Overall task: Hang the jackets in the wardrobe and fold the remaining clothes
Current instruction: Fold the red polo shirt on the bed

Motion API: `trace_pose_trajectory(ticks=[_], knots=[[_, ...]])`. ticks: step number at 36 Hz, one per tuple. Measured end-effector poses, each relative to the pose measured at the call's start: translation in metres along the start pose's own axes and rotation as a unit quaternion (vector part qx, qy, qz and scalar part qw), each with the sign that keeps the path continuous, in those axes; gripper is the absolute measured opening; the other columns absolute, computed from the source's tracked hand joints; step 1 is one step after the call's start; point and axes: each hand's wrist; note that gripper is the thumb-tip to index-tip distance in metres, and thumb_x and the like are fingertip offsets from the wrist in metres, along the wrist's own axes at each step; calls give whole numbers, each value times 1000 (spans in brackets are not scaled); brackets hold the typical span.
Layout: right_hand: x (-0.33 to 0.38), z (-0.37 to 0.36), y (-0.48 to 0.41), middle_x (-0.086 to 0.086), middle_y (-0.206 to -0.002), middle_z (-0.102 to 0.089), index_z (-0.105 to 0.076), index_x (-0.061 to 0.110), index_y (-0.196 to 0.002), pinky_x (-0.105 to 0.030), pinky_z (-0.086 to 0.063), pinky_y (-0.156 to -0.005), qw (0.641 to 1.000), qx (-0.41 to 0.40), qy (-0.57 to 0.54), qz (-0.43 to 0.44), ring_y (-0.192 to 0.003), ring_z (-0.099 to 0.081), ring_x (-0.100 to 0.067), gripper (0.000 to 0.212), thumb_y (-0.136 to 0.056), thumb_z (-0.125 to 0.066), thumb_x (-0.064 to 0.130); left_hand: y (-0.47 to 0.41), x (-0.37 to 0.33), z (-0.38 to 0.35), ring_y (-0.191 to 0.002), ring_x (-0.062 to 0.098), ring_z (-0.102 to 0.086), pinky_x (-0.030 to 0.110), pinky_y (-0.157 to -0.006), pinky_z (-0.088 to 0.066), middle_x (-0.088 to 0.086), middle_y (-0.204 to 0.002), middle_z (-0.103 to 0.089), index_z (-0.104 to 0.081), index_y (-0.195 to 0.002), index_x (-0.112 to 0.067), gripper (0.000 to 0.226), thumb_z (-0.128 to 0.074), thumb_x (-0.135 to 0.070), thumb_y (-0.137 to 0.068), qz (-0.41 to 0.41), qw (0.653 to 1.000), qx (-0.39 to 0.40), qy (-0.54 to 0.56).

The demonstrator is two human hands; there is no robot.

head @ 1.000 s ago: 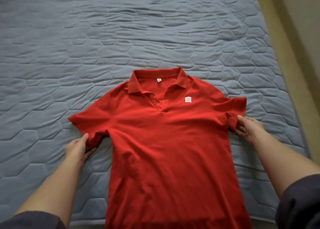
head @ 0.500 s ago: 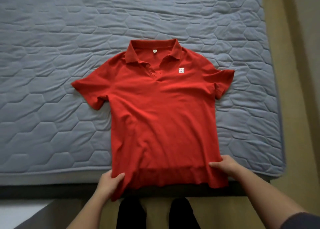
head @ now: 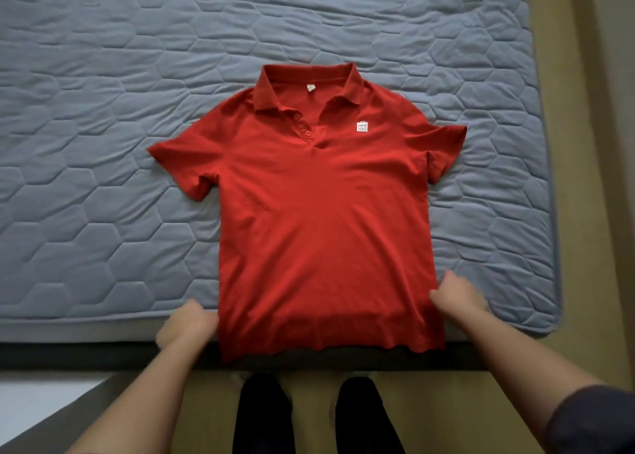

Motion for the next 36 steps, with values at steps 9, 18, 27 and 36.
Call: trace_pose_trajectory(ticks=[9, 18, 27, 36], knots=[[132, 20, 0, -4, -154, -24, -31, 25, -144, -43, -37, -104, 966, -144, 25, 211, -139, -27, -26, 66, -84, -58, 28, -51, -76, 82, -92, 20, -66, 30, -77, -51, 8, -96, -69, -61, -103, -8, 21, -49, -23, -94, 5, 836, 38, 547], [205, -8, -36, 4, -161, -2, -20, 32, -148, -54, -22, -112, 969, -72, -2, 237, -147, -5, -26, 73, -83, -53, 33, -118, -111, 97, -76, 12, -65, 24, -74, -48, 6, -112, -62, -53, -95, -22, 8, -47, -26, -97, 12, 586, 100, 804], [166, 34, -59, -14, -131, -58, -54, 7, -125, -22, -38, -96, 901, 0, -356, 247, -113, -55, -17, 42, -85, -59, -3, -69, -167, 121, -110, 25, -58, 37, -99, -45, 13, -119, -62, -61, -124, -6, 37, -64, -14, -88, -321, 795, -173, 486], [103, 82, -118, -19, -124, -58, -47, 8, -129, -40, -43, -91, 779, -217, -583, -81, -105, -57, -31, 49, -84, -65, 17, -49, -194, 64, -147, 19, -2, 47, -117, -7, 1, -160, -11, -24, -150, -26, 64, -47, -42, -93, -362, 900, -231, 73]])
Point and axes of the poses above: each hand's wrist, its own y-axis away from the middle knuckle, its own z-axis out of the back of the hand, x = y × z
